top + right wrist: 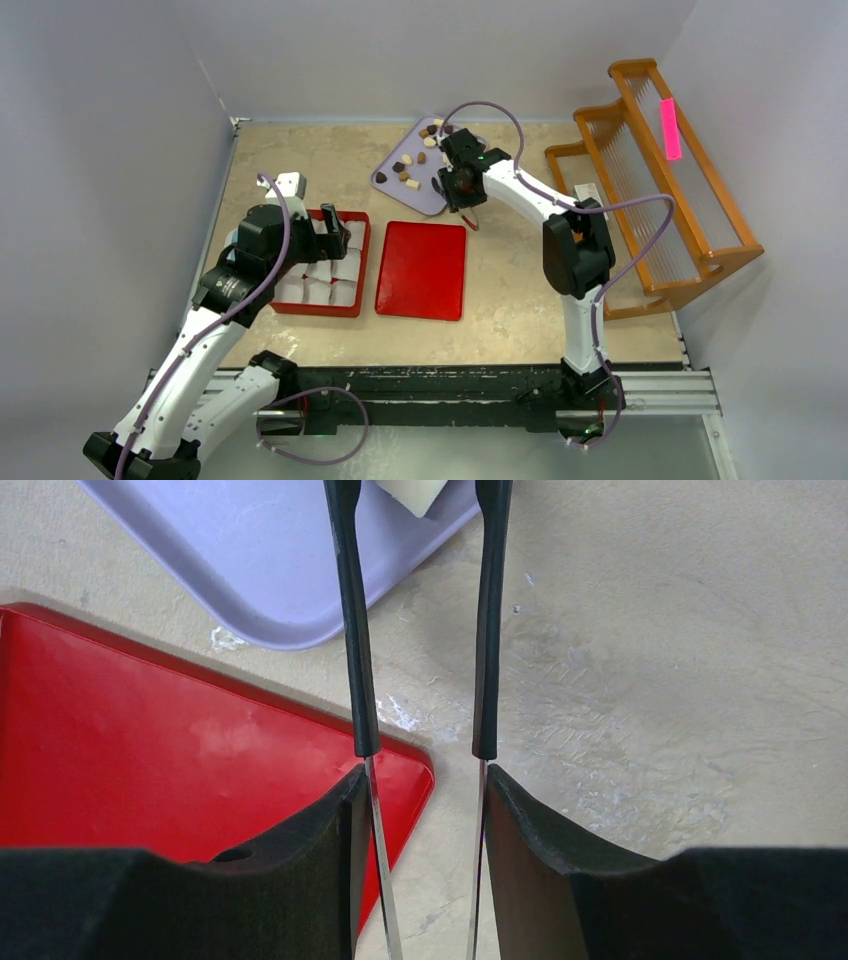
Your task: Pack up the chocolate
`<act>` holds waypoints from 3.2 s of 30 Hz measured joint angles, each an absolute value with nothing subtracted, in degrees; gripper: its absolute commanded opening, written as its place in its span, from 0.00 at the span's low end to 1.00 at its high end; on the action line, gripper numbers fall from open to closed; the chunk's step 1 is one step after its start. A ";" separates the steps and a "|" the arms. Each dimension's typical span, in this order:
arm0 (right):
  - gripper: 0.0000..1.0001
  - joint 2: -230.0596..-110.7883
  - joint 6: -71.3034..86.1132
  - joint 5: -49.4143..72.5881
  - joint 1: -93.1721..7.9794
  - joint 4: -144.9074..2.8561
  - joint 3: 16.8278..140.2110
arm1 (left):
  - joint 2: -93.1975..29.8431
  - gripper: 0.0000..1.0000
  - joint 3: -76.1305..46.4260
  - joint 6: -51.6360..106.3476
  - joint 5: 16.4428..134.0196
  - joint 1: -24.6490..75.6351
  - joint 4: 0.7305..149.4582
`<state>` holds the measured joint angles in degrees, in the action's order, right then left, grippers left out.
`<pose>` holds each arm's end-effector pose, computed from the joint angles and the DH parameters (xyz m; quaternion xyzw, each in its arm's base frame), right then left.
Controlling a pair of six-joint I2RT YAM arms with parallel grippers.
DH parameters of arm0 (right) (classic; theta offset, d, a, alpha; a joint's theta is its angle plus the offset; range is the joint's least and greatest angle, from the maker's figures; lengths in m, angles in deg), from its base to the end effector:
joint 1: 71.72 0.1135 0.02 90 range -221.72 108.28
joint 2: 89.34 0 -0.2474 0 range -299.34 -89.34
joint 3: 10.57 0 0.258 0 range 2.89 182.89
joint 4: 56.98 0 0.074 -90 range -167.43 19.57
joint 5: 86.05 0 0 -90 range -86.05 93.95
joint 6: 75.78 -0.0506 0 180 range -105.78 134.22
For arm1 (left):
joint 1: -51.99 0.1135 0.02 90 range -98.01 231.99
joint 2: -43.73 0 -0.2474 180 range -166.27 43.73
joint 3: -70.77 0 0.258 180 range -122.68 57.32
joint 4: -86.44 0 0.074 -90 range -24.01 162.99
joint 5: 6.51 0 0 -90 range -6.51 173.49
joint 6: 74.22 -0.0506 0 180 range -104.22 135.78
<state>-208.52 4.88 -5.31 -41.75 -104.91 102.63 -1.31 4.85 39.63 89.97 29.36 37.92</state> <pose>0.4114 0.2278 0.2025 -0.1451 0.9369 0.0316 0.3166 0.1834 -0.0703 0.3229 -0.0384 0.8538 -0.1595 0.4940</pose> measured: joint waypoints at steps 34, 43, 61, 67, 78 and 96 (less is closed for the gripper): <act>0.23 -203.78 5.95 -3.54 -39.84 -105.89 103.77 | 1.36 1.00 4.85 39.76 96.68 29.36 37.27; 0.23 -198.42 4.77 1.49 -36.92 -102.48 101.93 | 5.58 1.00 4.85 40.24 102.06 29.38 37.24; 0.23 -185.96 0.53 12.46 -21.90 -97.24 92.77 | 13.18 1.00 4.85 40.90 108.64 29.49 37.53; 0.24 -186.27 0.35 12.50 -16.17 -98.40 91.53 | 13.25 1.00 4.85 41.51 109.49 29.49 37.51; 0.28 -189.94 1.38 12.22 -12.39 -101.67 91.55 | 13.71 1.00 4.85 41.71 110.02 29.49 37.51; 0.38 -192.69 2.91 12.59 -11.58 -103.55 91.66 | 14.23 1.00 4.85 41.73 111.00 29.49 37.51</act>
